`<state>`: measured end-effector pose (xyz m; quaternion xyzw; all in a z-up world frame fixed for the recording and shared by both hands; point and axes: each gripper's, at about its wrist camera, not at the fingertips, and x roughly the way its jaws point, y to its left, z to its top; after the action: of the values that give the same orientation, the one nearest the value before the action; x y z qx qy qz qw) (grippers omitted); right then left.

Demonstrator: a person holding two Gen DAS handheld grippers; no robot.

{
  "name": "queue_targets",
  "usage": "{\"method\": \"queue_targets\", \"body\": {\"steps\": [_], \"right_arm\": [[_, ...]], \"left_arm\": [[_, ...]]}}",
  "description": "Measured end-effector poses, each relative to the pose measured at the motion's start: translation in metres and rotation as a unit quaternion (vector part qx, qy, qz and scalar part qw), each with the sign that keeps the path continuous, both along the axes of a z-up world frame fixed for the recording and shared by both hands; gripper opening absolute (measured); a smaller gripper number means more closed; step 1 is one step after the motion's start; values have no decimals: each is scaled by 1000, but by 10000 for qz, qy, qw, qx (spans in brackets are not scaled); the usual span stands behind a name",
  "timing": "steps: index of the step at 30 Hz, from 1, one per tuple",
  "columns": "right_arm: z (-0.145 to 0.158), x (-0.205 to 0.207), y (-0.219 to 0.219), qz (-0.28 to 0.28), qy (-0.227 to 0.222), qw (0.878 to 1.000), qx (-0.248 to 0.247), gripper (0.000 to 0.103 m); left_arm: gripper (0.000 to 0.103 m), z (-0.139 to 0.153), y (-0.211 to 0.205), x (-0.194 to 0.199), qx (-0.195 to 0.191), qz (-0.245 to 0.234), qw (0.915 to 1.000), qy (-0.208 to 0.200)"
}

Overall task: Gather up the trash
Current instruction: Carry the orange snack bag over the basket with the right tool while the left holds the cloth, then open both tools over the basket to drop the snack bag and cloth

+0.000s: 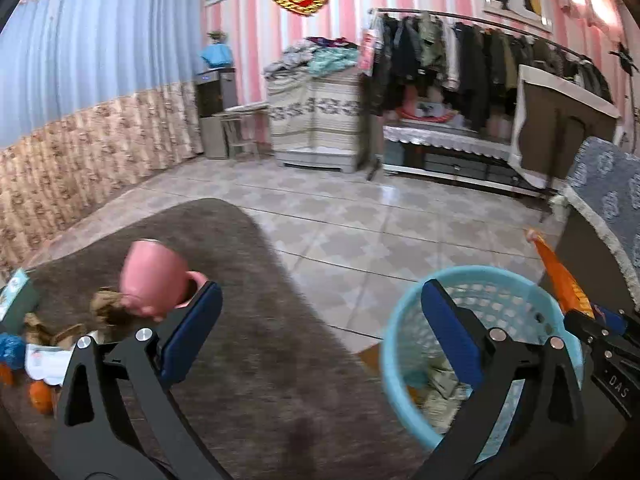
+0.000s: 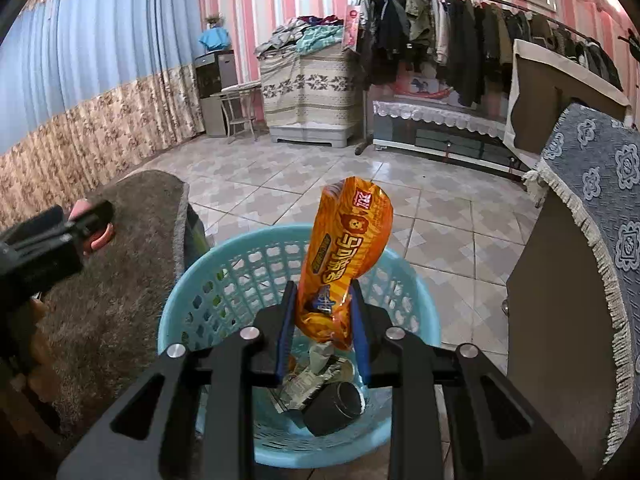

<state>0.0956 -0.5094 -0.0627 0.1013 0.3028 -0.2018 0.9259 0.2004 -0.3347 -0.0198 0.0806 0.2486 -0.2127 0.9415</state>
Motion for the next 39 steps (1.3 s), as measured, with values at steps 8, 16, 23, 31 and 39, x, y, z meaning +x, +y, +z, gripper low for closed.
{"method": "queue_targets", "body": {"steps": [8, 16, 23, 31, 39], "right_arm": [[-5, 11, 6, -21, 14, 10000, 21, 37], [0, 9, 8, -296, -27, 9993, -212, 82], [15, 9, 28, -208, -235, 9985, -445, 92], [26, 24, 73, 400, -440, 9976, -355, 93], [23, 47, 136, 1074, -374, 9929, -348, 93]], "left_arm": [[98, 6, 34, 3, 11, 319, 9995, -49], [98, 21, 70, -4, -106, 519, 9984, -185], [98, 32, 125, -10, -187, 921, 9954, -166], [98, 34, 205, -15, -34, 1566, 9874, -237], [98, 22, 299, -6, 76, 2296, 9732, -123]]}}
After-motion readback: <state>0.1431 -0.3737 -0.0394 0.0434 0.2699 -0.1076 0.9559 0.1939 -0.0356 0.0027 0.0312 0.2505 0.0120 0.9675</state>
